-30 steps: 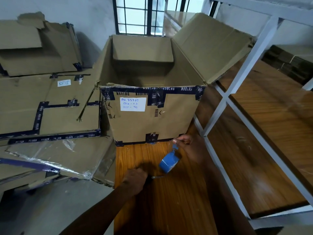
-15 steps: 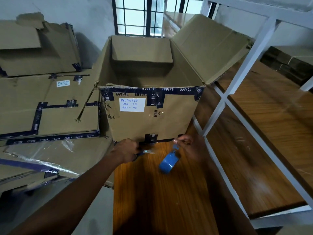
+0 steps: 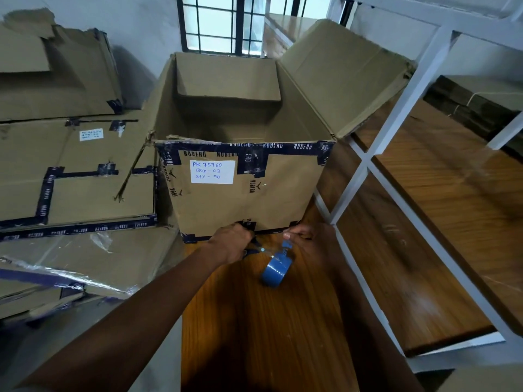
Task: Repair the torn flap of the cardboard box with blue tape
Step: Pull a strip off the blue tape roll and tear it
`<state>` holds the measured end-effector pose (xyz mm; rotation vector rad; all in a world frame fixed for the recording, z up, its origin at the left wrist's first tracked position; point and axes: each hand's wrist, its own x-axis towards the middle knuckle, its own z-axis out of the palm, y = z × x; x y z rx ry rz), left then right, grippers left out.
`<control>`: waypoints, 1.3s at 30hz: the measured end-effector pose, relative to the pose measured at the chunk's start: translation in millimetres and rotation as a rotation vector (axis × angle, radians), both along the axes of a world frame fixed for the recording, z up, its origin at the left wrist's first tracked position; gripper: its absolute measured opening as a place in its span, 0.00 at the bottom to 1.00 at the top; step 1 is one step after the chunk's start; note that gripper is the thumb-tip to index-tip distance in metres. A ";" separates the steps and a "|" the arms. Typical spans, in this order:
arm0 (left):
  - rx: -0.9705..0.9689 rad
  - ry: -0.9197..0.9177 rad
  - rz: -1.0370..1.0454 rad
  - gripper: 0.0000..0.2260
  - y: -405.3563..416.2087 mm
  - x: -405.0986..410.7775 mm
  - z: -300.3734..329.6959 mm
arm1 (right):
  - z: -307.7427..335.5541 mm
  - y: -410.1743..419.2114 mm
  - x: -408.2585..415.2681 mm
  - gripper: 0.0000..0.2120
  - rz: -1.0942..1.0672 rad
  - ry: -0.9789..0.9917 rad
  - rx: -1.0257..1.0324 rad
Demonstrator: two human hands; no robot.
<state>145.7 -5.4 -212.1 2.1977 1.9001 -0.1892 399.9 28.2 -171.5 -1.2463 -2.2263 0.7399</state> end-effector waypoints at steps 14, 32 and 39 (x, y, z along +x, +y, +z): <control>0.036 -0.006 0.015 0.12 4.2 6.6 1.3 | 0.4 -2.8 -1.8 0.08 -0.018 0.010 -0.025; -0.040 -0.372 0.467 0.10 -21.5 -53.0 -44.8 | 11.0 7.2 11.6 0.08 -0.142 0.250 -0.119; -0.186 -0.133 0.412 0.12 -51.8 -35.8 -73.3 | 7.8 10.1 9.3 0.10 -0.227 0.324 -0.127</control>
